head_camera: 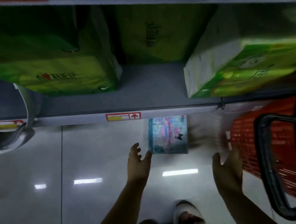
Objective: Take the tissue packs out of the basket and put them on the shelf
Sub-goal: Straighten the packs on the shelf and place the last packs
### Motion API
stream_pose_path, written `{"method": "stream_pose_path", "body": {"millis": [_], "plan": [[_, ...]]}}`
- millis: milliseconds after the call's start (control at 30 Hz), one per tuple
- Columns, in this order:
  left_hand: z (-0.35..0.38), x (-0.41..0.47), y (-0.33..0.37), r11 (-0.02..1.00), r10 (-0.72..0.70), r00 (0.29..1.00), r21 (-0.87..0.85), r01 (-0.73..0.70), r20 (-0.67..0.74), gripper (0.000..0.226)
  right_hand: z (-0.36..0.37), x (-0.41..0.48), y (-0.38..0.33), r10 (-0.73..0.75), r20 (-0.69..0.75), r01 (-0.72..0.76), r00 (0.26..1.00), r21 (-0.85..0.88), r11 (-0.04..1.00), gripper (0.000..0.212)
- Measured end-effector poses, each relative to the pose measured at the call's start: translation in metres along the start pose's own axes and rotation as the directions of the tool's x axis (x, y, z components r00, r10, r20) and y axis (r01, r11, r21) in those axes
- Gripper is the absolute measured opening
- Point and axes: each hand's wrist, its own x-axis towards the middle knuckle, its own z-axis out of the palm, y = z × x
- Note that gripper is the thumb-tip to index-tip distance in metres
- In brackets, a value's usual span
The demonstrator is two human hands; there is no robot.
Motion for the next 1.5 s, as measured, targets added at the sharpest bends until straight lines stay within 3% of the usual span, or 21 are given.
{"method": "stream_pose_path", "body": {"millis": [67, 167, 333, 467, 567, 767, 900, 1033, 1267, 1400, 1500], "plan": [[0.007, 0.012, 0.0, 1.0, -0.012, 1.0, -0.006, 0.012, 0.018, 0.059, 0.014, 0.008, 0.01, 0.029, 0.173, -0.045, 0.984, 0.089, 0.995, 0.064], [0.014, 0.031, 0.003, 1.0, 0.006, 0.997, -0.007, -0.005, 0.079, 0.063, 0.041, 0.021, 0.005, 0.155, 0.385, -0.233, 0.91, 0.166, 0.958, 0.066], [0.014, 0.064, 0.005, 0.998, 0.059, 0.99, -0.028, -0.056, 0.129, 0.065, 0.08, 0.038, 0.003, 0.118, 0.541, -0.281, 0.833, 0.228, 0.932, 0.063], [0.02, 0.085, 0.005, 0.996, 0.077, 0.98, -0.068, -0.066, 0.186, 0.06, 0.095, 0.052, 0.01, 0.072, 0.567, -0.306, 0.82, 0.33, 0.893, 0.034], [0.033, 0.086, -0.005, 0.986, 0.122, 0.946, -0.15, -0.079, 0.301, 0.05, 0.108, 0.053, 0.019, 0.014, 0.55, -0.246, 0.835, 0.35, 0.904, 0.038], [0.042, 0.079, -0.026, 0.98, 0.149, 0.952, -0.166, -0.107, 0.266, 0.063, 0.119, 0.036, 0.024, -0.055, 0.501, -0.239, 0.863, 0.502, 0.831, 0.033], [0.035, 0.07, -0.033, 0.981, 0.127, 0.962, -0.172, -0.086, 0.244, 0.062, 0.111, 0.021, 0.03, -0.142, 0.531, -0.223, 0.835, 0.563, 0.796, 0.048], [0.026, 0.049, -0.033, 0.98, 0.119, 0.972, -0.183, -0.081, 0.204, 0.059, 0.093, 0.011, 0.03, -0.151, 0.532, -0.236, 0.833, 0.59, 0.772, 0.025], [0.009, -0.022, -0.026, 0.969, 0.096, 0.986, -0.239, -0.062, 0.134, 0.049, 0.04, -0.004, 0.005, -0.178, 0.444, -0.112, 0.878, 0.552, 0.826, 0.005], [-0.012, -0.066, -0.007, 0.977, 0.085, 0.992, -0.202, -0.064, 0.096, 0.065, 0.006, -0.018, -0.017, -0.157, 0.479, -0.099, 0.864, 0.466, 0.879, 0.022], [-0.03, -0.09, 0.014, 0.984, 0.109, 0.992, -0.151, -0.099, 0.058, 0.073, -0.028, -0.035, -0.043, -0.198, 0.524, -0.113, 0.829, 0.503, 0.857, 0.01]]}}
